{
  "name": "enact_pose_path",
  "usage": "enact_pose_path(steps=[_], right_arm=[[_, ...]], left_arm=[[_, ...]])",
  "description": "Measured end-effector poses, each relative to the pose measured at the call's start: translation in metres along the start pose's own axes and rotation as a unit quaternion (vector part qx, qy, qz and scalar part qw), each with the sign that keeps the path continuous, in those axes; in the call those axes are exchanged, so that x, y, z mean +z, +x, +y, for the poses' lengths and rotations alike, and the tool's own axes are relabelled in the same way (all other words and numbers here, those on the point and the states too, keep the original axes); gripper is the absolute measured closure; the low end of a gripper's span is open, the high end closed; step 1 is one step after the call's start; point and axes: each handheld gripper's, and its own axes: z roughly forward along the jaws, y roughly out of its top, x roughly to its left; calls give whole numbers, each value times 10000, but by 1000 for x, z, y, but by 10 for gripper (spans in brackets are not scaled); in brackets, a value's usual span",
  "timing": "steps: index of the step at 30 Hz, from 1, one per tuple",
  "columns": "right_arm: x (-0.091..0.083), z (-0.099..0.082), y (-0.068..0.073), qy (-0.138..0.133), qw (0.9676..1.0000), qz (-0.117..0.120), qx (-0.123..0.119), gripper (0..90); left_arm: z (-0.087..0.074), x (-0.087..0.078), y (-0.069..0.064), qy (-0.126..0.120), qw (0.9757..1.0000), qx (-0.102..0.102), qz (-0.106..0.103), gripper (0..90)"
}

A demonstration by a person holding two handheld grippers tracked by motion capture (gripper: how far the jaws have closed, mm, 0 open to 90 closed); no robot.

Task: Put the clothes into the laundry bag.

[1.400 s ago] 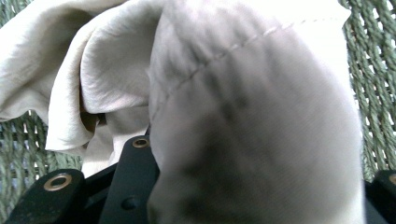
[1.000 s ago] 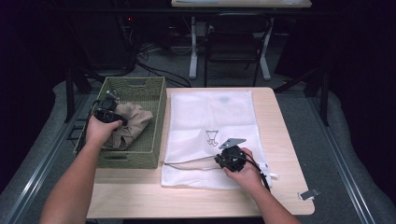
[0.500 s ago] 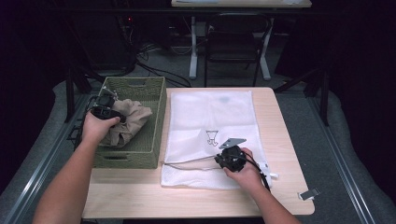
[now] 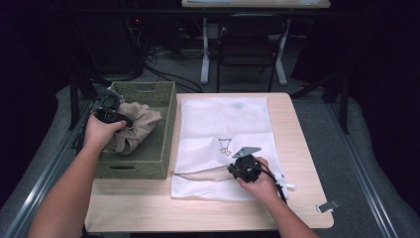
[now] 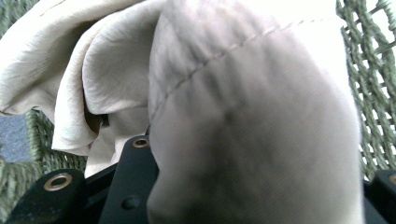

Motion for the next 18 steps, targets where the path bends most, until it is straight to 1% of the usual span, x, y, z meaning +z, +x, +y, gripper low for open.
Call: enact_pose_path(steps=[2, 4, 9, 12, 15, 18], right_arm=[[0, 0, 0, -5, 10000, 2, -1, 808], [0, 0, 0, -4, 10000, 2, 0, 808], [0, 0, -1, -1, 10000, 9, 8, 808], [0, 0, 0, 10, 10000, -4, 0, 808], [0, 0, -1, 16, 10000, -6, 9, 808], [0, 0, 0, 15, 10000, -12, 1, 808]], left_arm=[[1, -3, 0, -12, 10000, 27, 14, 626], [2, -6, 0, -22, 10000, 8, -10, 626], [5, -15, 0, -47, 10000, 20, 16, 626], [5, -21, 0, -129, 9999, -8, 27, 626], [6, -26, 0, -123, 9999, -8, -16, 626], [6, -29, 0, -166, 9999, 1, -1, 627]])
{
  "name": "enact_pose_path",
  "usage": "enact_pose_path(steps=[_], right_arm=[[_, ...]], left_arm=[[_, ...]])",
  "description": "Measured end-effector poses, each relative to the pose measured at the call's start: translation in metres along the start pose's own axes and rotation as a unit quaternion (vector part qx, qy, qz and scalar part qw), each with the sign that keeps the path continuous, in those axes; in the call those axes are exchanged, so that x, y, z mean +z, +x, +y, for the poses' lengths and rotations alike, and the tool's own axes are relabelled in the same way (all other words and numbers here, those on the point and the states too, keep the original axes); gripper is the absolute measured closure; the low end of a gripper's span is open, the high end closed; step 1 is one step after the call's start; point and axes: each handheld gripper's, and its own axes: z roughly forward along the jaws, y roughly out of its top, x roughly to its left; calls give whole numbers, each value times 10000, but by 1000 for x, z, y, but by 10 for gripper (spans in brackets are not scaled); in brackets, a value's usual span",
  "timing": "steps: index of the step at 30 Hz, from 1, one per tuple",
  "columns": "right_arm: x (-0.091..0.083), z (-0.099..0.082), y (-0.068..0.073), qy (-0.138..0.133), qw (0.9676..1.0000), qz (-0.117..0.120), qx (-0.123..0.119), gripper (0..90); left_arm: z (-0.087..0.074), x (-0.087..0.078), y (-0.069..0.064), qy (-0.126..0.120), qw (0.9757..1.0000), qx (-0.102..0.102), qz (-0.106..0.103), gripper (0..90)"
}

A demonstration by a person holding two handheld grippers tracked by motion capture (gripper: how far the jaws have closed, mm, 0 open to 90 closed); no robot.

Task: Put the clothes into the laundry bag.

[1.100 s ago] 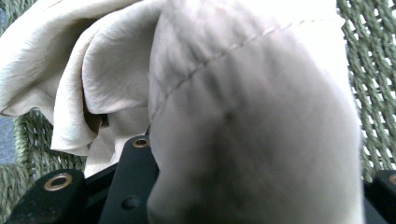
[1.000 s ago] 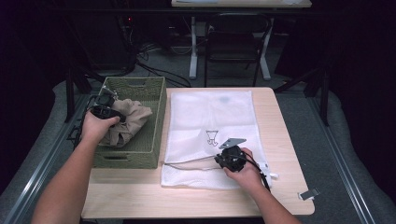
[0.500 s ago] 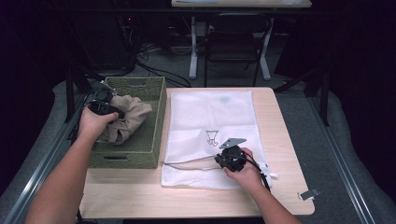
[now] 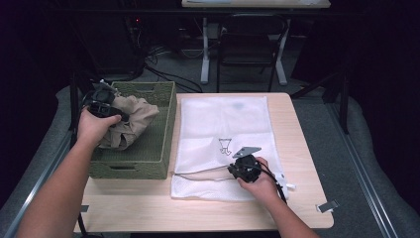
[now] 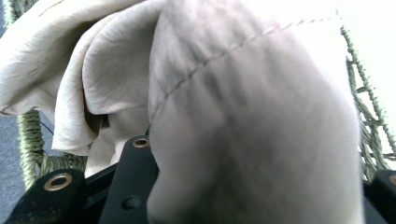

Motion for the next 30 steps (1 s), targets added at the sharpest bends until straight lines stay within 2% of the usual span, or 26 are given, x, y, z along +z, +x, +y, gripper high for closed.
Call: enact_pose_path(steps=[6, 10, 13, 23, 30], right_arm=[[0, 0, 0, 1, 10000, 4, -5, 808], [0, 0, 0, -4, 10000, 7, 5, 808], [0, 0, 0, -9, 10000, 15, 2, 808], [-1, 0, 0, -19, 10000, 15, 8, 808], [-1, 0, 0, -29, 10000, 13, -1, 808]], left_arm=[[1, -6, 1, 35, 10000, -2, -40, 627], [2, -11, 0, -11, 10000, 3, 8, 627], [3, -16, 0, -21, 10000, 88, 22, 627], [4, -30, -4, -89, 9998, 174, 9, 628], [4, -37, -10, -120, 9994, 324, -71, 628]])
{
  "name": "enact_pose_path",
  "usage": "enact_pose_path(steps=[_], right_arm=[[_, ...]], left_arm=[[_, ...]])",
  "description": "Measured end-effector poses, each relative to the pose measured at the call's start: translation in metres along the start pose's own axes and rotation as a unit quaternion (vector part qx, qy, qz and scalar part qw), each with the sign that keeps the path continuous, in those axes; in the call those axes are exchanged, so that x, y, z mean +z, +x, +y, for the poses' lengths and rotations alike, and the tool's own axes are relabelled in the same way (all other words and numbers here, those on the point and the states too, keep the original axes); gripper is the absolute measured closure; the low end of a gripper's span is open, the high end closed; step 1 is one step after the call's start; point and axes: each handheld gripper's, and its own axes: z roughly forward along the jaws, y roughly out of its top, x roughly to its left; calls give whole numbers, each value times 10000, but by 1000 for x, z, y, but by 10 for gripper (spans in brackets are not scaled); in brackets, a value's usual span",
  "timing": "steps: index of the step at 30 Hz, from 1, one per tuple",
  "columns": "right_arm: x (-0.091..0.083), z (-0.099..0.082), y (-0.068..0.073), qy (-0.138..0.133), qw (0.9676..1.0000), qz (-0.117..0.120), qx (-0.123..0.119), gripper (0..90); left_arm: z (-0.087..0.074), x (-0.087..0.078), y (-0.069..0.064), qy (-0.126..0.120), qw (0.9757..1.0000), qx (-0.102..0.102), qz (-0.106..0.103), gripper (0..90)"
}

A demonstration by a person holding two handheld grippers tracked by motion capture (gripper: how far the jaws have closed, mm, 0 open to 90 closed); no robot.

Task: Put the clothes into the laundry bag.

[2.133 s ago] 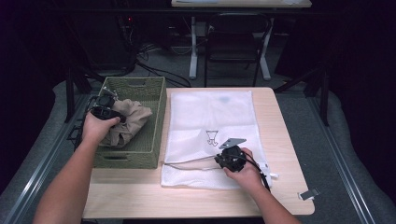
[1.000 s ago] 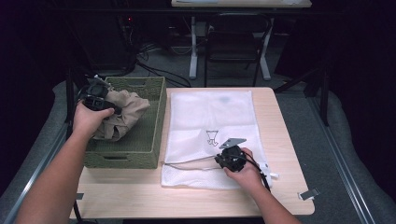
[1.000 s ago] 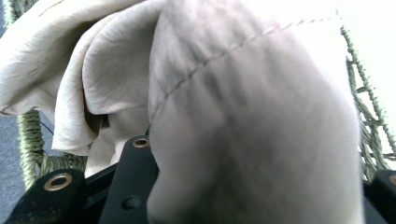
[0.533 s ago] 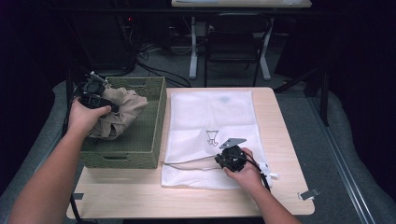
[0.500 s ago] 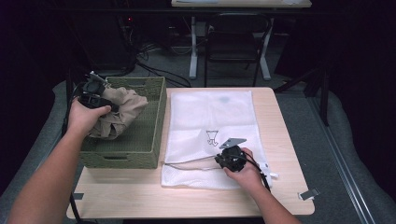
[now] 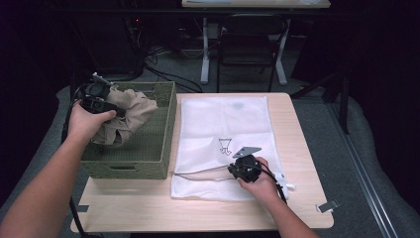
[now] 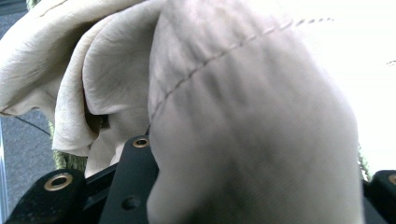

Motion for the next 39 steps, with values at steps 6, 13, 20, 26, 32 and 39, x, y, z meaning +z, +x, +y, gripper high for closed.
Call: enact_pose_path(steps=[6, 13, 20, 26, 32, 39], right_arm=[[0, 0, 0, 7, 10000, -3, 8, 808], [0, 0, 0, 12, 10000, -7, -6, 808], [0, 0, 0, 8, 10000, -9, -6, 808], [0, 0, 0, -2, 10000, -15, 14, 808], [0, 0, 0, 2, 10000, -17, 11, 808], [-1, 0, 0, -9, 10000, -18, 13, 808]], left_arm=[[-2, -3, -5, -36, 9998, 169, -102, 628], [-6, -5, -9, -66, 9989, 403, -238, 629], [-9, -8, -15, -75, 9971, 664, -363, 630], [-13, -14, -23, -162, 9939, 944, -546, 630], [-16, -18, -31, -143, 9907, 1129, -750, 630], [-22, -21, -46, -136, 9878, 1310, -835, 630]])
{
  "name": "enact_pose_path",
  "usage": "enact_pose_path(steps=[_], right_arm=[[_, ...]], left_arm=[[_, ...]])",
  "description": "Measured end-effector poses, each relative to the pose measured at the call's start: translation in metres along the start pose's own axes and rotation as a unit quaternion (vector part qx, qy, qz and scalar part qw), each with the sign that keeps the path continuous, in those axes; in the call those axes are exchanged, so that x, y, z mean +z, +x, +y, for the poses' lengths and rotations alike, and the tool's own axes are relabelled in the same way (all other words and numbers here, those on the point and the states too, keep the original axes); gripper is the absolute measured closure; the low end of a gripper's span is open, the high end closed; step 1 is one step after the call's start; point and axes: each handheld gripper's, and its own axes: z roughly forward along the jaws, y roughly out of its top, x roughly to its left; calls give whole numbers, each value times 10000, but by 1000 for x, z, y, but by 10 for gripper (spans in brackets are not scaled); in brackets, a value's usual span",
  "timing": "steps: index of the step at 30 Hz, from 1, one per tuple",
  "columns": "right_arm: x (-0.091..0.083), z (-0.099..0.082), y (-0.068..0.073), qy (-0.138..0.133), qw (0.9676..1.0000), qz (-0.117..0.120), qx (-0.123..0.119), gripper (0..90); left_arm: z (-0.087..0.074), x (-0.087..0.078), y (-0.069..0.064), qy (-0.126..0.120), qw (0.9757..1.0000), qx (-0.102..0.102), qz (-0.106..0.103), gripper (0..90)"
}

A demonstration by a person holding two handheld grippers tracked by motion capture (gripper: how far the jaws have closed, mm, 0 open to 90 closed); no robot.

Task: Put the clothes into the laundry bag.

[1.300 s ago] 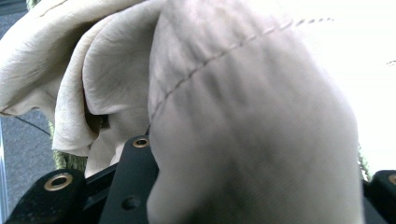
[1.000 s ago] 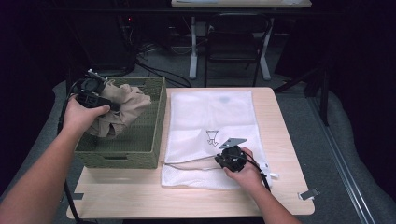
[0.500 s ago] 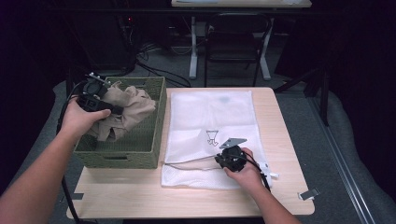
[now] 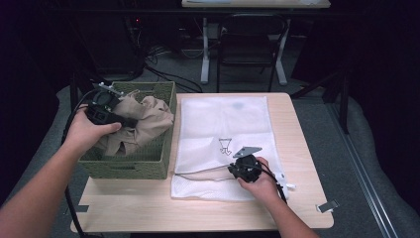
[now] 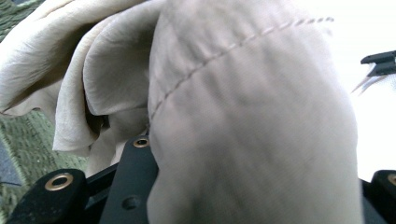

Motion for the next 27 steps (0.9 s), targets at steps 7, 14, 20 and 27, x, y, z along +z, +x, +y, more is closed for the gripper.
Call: enact_pose_path(steps=[7, 14, 20, 27], right_arm=[[0, 0, 0, -12, 10000, -5, -4, 808], [0, 0, 0, -3, 10000, -8, -1, 808], [0, 0, 0, -21, 10000, -4, -9, 808], [-1, 0, 0, -25, 10000, 0, -9, 808]], left_arm=[[-4, 1, -14, -2, 9999, 144, -84, 630], [-5, 1, -26, -30, 9996, 232, -149, 630], [-5, 1, -35, -66, 9993, 337, -176, 630], [-4, 4, -46, -49, 9988, 429, -229, 630]])
